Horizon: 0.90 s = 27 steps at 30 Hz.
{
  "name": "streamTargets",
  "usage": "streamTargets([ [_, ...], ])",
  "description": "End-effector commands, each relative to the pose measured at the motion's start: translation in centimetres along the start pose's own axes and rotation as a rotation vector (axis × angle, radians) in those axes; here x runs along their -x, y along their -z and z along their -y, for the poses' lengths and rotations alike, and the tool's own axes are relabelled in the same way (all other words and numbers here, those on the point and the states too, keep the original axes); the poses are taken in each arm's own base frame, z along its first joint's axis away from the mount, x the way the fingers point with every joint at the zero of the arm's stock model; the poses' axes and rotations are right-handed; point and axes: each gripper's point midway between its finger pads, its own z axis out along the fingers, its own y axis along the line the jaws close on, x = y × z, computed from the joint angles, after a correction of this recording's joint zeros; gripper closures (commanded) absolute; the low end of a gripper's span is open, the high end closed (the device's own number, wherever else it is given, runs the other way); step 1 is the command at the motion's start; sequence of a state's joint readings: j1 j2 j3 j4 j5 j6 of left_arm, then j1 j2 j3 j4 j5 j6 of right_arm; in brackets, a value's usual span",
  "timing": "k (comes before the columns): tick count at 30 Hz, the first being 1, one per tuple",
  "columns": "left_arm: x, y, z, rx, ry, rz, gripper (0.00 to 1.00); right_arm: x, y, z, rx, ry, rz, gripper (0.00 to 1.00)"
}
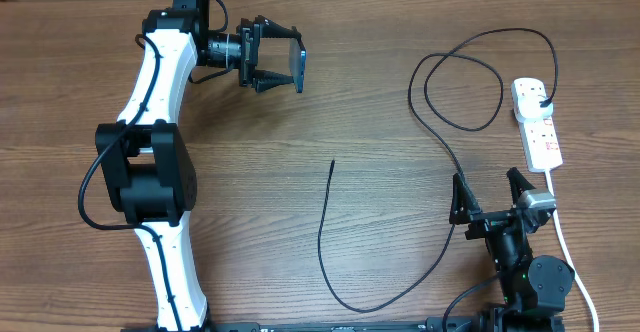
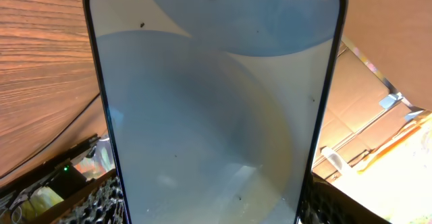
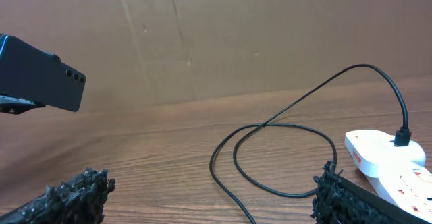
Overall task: Plug charger to phone and switch on socket
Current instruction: 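Hold the phone raised upright in the left gripper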
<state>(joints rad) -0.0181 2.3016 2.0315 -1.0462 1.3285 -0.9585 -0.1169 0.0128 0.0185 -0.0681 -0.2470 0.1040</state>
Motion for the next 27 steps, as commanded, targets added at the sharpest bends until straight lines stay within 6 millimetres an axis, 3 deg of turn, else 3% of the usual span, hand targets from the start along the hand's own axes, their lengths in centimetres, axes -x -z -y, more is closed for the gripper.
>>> streamTargets([
  [1,-2.9,0.7,2.7,-0.047,-0.097,-0.041,0.96,-0.1,0.0,0.1,-0.004,0.004,0.006,0.0],
  [10,-4.1,0.8,3.4,-0.087,-0.037,-0.109,0.96,-0.1,0.0,0.1,-0.004,0.004,0.006,0.0],
  [27,-4.1,0.8,3.4,-0.084,0.068,-0.118,0.96,-0.2,0.0,0.1,-0.004,0.004,0.006,0.0],
])
